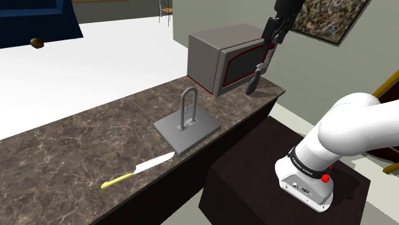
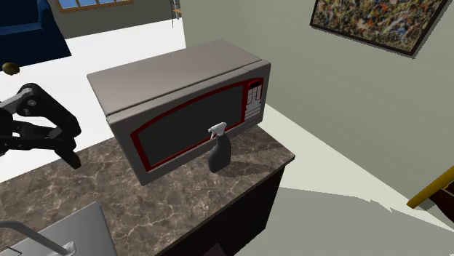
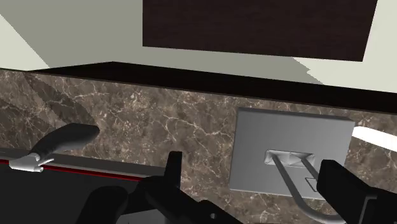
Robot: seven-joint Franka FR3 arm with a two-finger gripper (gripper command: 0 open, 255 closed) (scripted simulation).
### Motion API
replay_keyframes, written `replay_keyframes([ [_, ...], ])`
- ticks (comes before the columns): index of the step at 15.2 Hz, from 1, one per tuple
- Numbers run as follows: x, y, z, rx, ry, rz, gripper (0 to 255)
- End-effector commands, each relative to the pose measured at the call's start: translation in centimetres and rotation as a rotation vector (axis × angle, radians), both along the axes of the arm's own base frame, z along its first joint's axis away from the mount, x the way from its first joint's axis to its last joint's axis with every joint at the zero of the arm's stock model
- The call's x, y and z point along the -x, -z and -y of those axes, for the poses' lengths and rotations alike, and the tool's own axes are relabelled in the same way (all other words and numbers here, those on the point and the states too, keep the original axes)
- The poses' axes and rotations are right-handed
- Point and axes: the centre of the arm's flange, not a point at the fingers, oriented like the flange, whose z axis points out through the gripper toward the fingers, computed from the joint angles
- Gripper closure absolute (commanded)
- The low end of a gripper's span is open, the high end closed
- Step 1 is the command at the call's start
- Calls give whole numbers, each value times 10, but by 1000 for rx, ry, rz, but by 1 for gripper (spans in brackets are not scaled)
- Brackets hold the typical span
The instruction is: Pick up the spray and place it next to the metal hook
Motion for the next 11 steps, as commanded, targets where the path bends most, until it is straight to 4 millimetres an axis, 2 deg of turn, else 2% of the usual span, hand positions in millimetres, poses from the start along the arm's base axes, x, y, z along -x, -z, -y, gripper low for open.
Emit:
replay_keyframes([
  [1, 0, 0, 0, 0, 0, 0, 0],
  [11, -20, 92, 82, 87, -353, -124, 0],
])
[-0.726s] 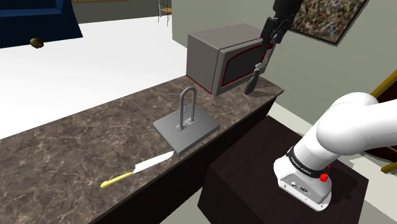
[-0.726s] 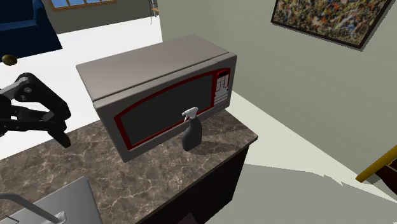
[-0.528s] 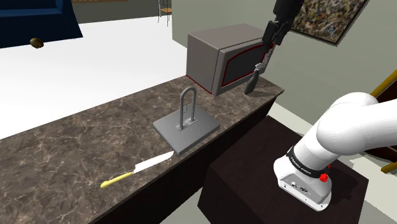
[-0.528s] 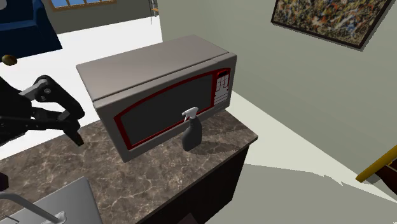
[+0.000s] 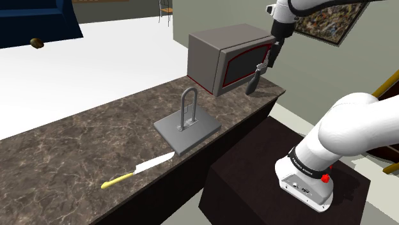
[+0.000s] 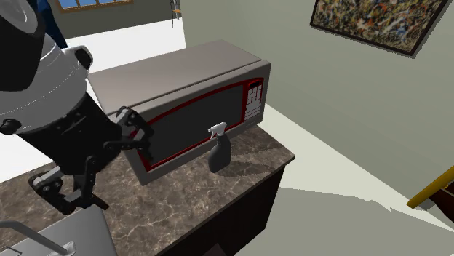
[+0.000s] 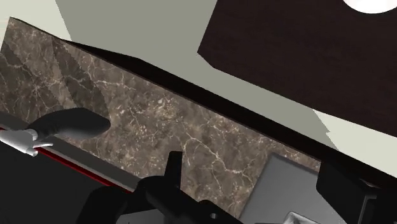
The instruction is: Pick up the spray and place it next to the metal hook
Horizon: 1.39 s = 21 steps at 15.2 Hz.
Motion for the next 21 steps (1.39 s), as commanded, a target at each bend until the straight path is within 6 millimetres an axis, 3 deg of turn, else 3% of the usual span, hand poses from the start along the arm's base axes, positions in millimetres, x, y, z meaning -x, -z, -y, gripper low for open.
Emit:
replay_keyframes([
  [1, -5, 18, 17, 19, -76, -26, 0],
  [11, -45, 107, 96, 106, -429, -149, 0],
  [21, -99, 195, 166, 193, -781, -273, 0],
])
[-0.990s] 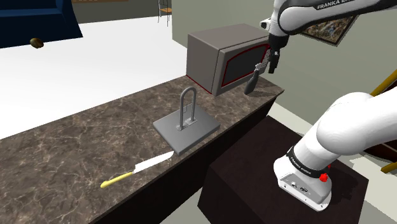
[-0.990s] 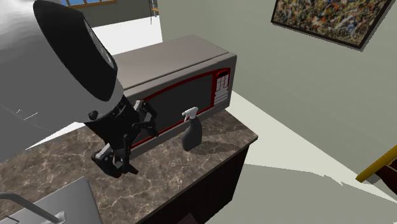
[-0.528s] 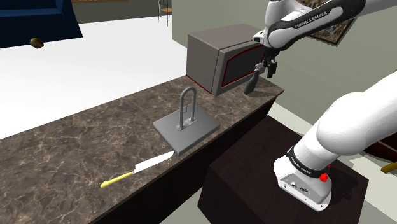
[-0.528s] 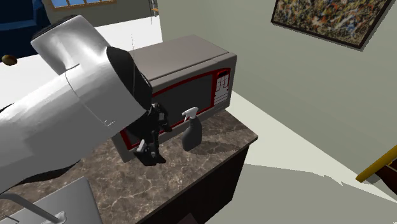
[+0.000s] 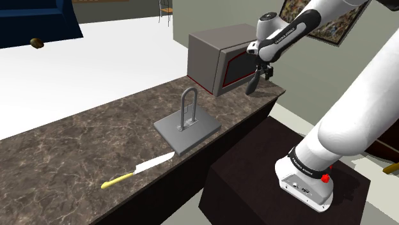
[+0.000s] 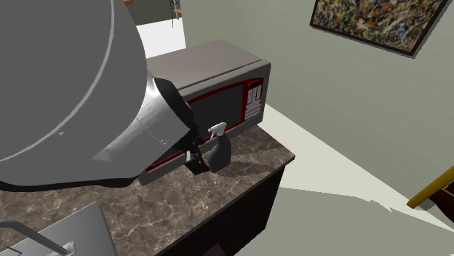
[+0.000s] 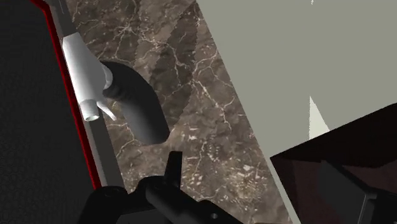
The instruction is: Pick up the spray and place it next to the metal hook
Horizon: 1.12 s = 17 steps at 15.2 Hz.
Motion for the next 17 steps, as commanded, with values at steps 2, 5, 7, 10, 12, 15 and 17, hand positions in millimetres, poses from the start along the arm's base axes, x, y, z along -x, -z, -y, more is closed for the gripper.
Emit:
replay_keyframes([
  [2, -17, 27, 21, 27, -111, -38, 0],
  [5, -36, 54, 38, 53, -217, -76, 0],
  [7, -50, 72, 49, 71, -288, -100, 0],
  [10, -70, 100, 64, 97, -393, -137, 0],
  [12, -76, 112, 71, 104, -422, -147, 0],
  [15, -76, 125, 79, 104, -422, -147, 0],
  [17, -76, 134, 85, 104, -422, -147, 0],
])
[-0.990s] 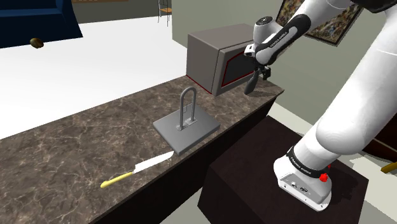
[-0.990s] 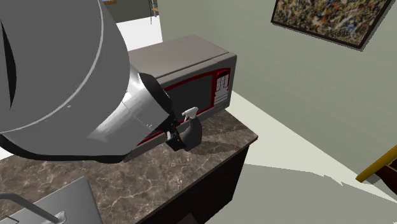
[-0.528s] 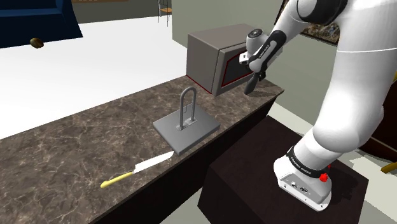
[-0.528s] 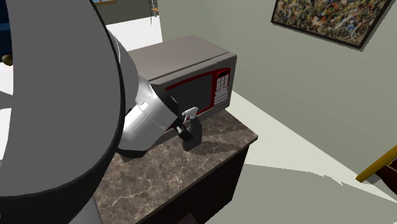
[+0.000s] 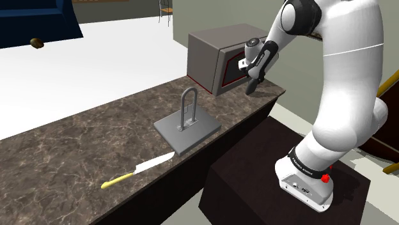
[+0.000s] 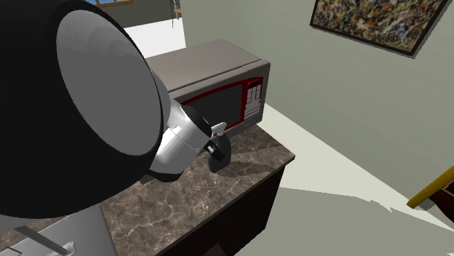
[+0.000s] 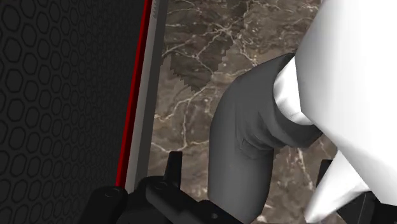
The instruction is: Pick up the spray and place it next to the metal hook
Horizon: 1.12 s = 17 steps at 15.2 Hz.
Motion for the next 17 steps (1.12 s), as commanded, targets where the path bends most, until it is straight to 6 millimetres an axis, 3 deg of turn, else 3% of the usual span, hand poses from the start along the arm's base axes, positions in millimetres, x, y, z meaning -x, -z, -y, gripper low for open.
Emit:
replay_keyframes([
  [1, 0, 9, 6, 0, -1, 0, 0],
  [9, 0, 12, 7, 0, -1, 0, 0],
  [10, 0, 12, 7, 0, -1, 0, 255],
  [17, 0, 12, 7, 0, -1, 0, 255],
])
